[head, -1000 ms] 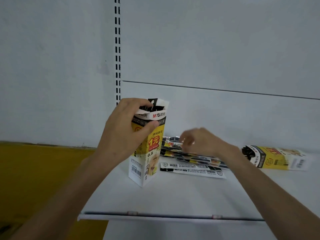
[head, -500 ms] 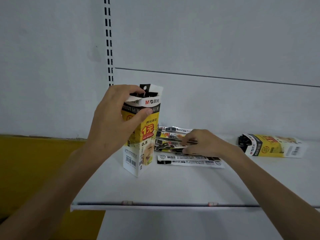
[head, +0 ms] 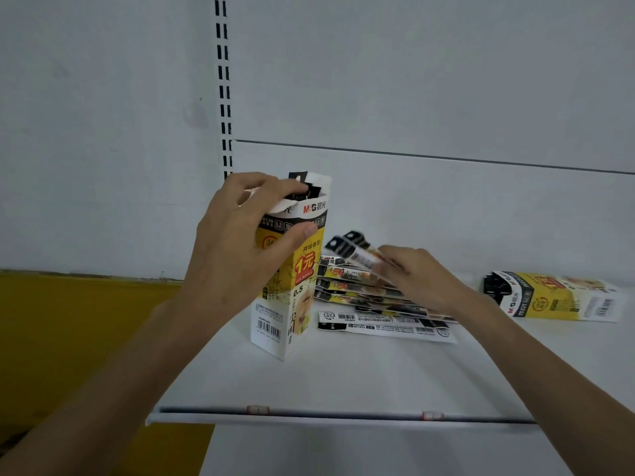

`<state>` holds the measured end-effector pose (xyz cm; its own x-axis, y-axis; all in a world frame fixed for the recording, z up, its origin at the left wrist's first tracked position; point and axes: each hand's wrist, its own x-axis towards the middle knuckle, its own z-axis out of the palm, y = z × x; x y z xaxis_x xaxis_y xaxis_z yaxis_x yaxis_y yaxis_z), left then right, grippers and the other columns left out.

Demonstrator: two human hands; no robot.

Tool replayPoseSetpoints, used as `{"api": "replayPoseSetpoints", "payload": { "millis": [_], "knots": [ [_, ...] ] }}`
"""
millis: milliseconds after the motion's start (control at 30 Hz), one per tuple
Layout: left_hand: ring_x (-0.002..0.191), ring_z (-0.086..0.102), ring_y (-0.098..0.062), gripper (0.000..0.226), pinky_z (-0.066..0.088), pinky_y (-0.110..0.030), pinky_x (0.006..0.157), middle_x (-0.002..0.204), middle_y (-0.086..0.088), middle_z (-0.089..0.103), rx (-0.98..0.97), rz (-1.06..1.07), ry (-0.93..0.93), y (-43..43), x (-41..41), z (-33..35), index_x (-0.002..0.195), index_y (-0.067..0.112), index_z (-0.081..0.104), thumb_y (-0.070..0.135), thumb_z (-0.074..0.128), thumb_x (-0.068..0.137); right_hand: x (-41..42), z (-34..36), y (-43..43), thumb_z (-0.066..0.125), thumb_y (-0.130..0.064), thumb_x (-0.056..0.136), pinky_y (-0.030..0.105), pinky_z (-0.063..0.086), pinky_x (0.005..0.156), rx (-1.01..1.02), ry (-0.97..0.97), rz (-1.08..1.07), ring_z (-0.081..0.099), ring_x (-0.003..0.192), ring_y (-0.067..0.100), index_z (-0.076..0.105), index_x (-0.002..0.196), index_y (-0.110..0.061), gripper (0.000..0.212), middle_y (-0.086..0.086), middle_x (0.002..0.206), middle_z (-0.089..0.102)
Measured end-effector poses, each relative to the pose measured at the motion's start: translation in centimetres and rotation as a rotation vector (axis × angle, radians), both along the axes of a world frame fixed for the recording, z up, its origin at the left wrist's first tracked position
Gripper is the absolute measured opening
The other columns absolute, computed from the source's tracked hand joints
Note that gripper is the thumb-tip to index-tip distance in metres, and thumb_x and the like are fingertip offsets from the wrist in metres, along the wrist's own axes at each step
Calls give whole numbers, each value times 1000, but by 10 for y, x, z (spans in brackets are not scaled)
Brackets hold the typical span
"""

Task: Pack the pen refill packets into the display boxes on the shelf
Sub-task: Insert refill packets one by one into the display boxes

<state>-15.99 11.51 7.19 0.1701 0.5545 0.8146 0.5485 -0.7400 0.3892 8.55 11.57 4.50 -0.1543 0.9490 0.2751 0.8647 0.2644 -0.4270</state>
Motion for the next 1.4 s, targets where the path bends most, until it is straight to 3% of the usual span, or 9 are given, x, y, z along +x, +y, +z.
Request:
{"api": "replayPoseSetpoints", "payload": {
  "millis": [233, 367, 433, 533, 633, 1000, 1167, 1267, 1400],
  "knots": [
    [95, 43, 0, 55, 38, -10, 73, 109, 17, 41, 13, 25, 7, -3, 1, 5, 108, 29, 61, 63, 53, 66, -21, 44, -11, 42, -24, 97, 16, 46, 60, 93, 489, 31, 51, 58, 2, 54, 101, -21, 13, -7, 74, 60],
    [93, 39, 4, 61, 33, -7, 71, 108, 16, 42, 20, 46, 24, -6, 0, 7, 107, 25, 61, 65, 56, 62, -40, 80, -23, 40, -23, 98, 13, 48, 73, 269, 673, 101, 59, 75, -5, 61, 89, -23, 23, -8, 86, 64],
    [93, 38, 6, 62, 33, -6, 71, 107, 15, 42, 27, 54, 37, -6, 0, 9, 107, 23, 60, 65, 56, 62, -47, 101, -29, 40, -26, 99, 5, 40, 60, 435, 734, 91, 51, 60, -11, 61, 83, -26, 26, -12, 78, 57],
    [94, 35, 9, 66, 31, -5, 70, 106, 14, 42, 26, 66, 58, -7, 0, 11, 108, 22, 60, 67, 51, 61, -56, 126, -38, 40, -27, 98, 15, 41, 61, 517, 903, 299, 46, 62, -2, 63, 86, -26, 26, -13, 75, 53],
    [94, 37, 8, 69, 33, -3, 68, 106, 13, 44, 34, 65, 64, -9, 1, 12, 108, 20, 61, 68, 49, 60, -64, 137, -37, 41, -19, 98, 22, 48, 66, 422, 1019, 541, 50, 67, 5, 63, 91, -18, 23, -8, 72, 50],
    [90, 36, 9, 74, 33, 1, 66, 104, 16, 44, -13, 104, 59, -12, 3, 15, 109, 21, 59, 69, 55, 53, -75, 121, 0, 45, -14, 96, 21, 50, 65, 255, 1010, 475, 57, 70, 6, 63, 87, -14, 19, -3, 74, 58],
    [90, 35, 9, 76, 31, 0, 64, 105, 17, 42, -29, 112, 87, -14, 5, 17, 113, 22, 58, 67, 58, 52, -75, 112, 9, 47, -14, 94, 19, 50, 67, 189, 862, 463, 61, 73, 2, 63, 86, -17, 19, -9, 76, 64],
    [89, 38, 5, 73, 30, -2, 64, 105, 14, 44, -10, 132, 102, -14, 7, 17, 113, 19, 59, 64, 59, 54, -77, 108, 11, 50, -14, 93, 29, 53, 77, 122, 703, 508, 63, 81, 5, 64, 88, -22, 17, -14, 77, 68],
    [86, 34, 8, 77, 29, -3, 65, 102, 14, 43, -3, 132, 96, -9, 5, 16, 109, 17, 60, 70, 48, 55, -76, 112, 9, 56, -12, 89, 28, 51, 82, 43, 526, 538, 64, 86, 6, 65, 93, -18, 12, -11, 86, 69]
  ]
}}
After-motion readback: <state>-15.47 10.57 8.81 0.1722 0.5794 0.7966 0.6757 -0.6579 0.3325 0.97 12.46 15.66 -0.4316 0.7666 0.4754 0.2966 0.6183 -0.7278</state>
